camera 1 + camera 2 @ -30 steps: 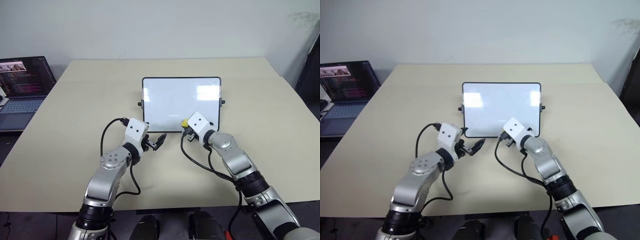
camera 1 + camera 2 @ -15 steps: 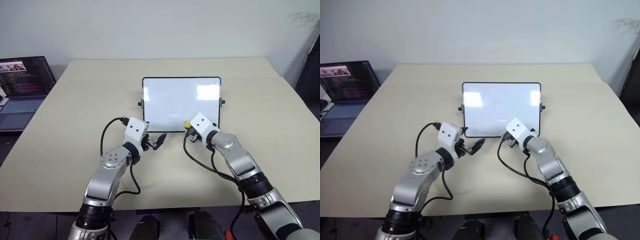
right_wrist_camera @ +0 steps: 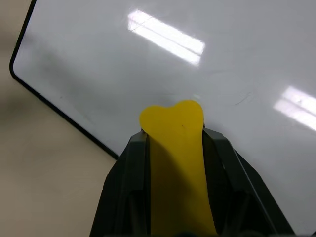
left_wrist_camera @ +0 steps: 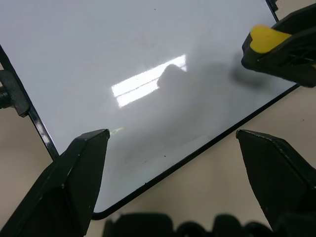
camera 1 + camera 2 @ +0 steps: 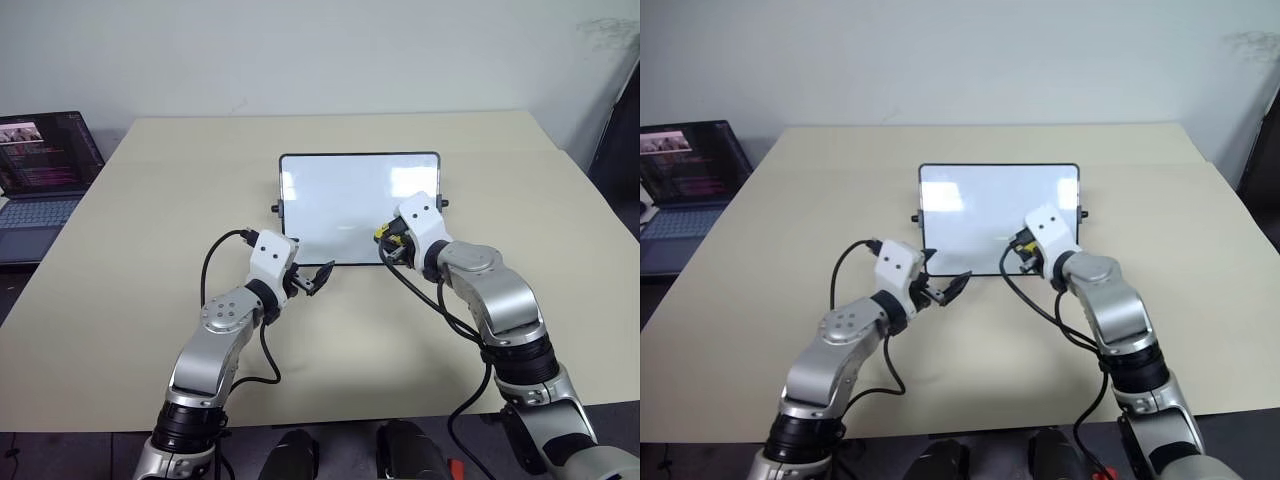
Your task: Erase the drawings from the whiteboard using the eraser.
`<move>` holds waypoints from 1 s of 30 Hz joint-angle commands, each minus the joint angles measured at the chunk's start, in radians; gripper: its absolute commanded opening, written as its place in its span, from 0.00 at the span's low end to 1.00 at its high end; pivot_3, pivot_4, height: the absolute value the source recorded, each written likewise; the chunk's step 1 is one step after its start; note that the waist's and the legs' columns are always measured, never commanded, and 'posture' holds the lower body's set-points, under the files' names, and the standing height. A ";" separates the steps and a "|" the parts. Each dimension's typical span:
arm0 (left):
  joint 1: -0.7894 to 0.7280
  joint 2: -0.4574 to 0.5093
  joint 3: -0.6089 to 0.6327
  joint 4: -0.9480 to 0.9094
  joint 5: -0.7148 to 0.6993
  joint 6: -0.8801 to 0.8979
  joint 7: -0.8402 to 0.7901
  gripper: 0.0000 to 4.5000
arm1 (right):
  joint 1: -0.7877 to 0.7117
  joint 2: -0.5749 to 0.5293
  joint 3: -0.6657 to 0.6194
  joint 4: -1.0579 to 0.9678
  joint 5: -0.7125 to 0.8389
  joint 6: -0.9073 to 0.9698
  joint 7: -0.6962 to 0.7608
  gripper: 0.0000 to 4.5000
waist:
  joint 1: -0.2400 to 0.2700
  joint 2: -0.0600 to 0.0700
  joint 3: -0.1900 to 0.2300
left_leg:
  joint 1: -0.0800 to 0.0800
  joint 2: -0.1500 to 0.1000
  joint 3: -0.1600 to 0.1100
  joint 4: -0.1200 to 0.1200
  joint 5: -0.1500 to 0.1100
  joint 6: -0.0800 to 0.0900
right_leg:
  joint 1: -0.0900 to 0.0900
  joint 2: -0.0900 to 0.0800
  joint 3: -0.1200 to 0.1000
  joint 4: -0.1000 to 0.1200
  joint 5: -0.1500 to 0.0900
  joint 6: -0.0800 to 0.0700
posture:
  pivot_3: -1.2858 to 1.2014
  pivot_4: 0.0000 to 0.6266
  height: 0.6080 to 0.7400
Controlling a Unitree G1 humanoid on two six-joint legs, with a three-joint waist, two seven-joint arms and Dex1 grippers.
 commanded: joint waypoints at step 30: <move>-0.042 0.010 -0.051 -0.056 -0.143 -0.084 -0.225 1.00 | 0.027 -0.104 -0.170 -0.143 0.071 0.139 -0.124 0.25 | 0.000 0.000 0.000 | -0.001 0.000 0.000 0.000 0.000 0.000 | 0.000 0.000 0.000 -0.001 0.000 0.000 | 0.52 0.24 1.00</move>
